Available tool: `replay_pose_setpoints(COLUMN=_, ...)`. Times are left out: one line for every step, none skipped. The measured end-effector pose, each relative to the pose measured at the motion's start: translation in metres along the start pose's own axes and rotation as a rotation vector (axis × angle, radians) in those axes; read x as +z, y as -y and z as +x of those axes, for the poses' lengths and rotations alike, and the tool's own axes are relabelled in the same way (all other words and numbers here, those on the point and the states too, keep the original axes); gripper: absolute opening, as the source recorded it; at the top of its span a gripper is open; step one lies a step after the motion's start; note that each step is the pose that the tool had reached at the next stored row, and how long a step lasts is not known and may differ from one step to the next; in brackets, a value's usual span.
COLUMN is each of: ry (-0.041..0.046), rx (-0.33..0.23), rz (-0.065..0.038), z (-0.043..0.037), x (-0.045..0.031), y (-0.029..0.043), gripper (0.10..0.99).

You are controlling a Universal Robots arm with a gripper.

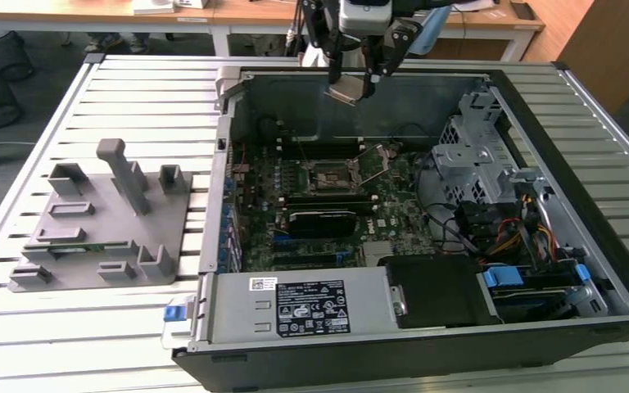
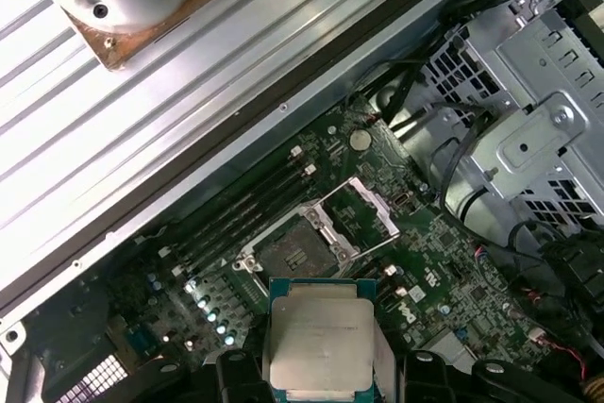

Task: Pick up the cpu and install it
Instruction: 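Place the cpu into insertion slot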

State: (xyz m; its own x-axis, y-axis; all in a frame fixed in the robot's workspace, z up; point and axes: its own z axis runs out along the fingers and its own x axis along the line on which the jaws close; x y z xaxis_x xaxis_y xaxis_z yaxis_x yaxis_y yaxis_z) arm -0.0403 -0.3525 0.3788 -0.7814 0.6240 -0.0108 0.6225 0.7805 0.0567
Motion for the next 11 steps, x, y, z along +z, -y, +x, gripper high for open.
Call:
replay_pose_setpoints(ry=0.0003, rx=0.006, rz=0.000, z=0.0000, x=0.0000, y=0.0000, gripper=0.525)
replay_pose_setpoints(ry=0.0007, rx=0.013, rz=0.000, z=0.0000, x=0.0000, y=0.0000, gripper=0.525)
replay_pose_setpoints(ry=0.0011, rx=0.020, rz=0.000, z=0.0000, x=0.0000, y=0.0000, gripper=0.525)
replay_pose_setpoints(ry=0.0015, rx=0.027, rz=0.000, z=0.0000, x=0.0000, y=0.0000, gripper=0.525)
replay_pose_setpoints(ry=0.0018, rx=0.033, rz=0.000, z=0.0000, x=0.0000, y=0.0000, gripper=0.525)
replay_pose_setpoints(ry=0.0022, rx=0.039, rz=0.000, z=0.0000, x=0.0001, y=0.0000, gripper=0.525)
replay_pose_setpoints(ry=0.0025, rx=0.045, rz=0.000, z=0.0000, x=0.0001, y=0.0000, gripper=0.525)
replay_pose_setpoints(ry=0.0030, rx=0.053, rz=0.000, z=0.0000, x=0.0001, y=0.0000, gripper=0.525)
replay_pose_setpoints(ry=0.0036, rx=0.063, rz=0.001, z=0.0000, x=0.0002, y=0.0000, gripper=0.525)
replay_pose_setpoints(ry=0.0042, rx=0.074, rz=0.001, z=0.0000, x=0.0002, y=0.0000, gripper=0.525)
replay_pose_setpoints(ry=0.0049, rx=0.086, rz=0.001, z=0.0000, x=0.0003, y=0.0000, gripper=0.525)
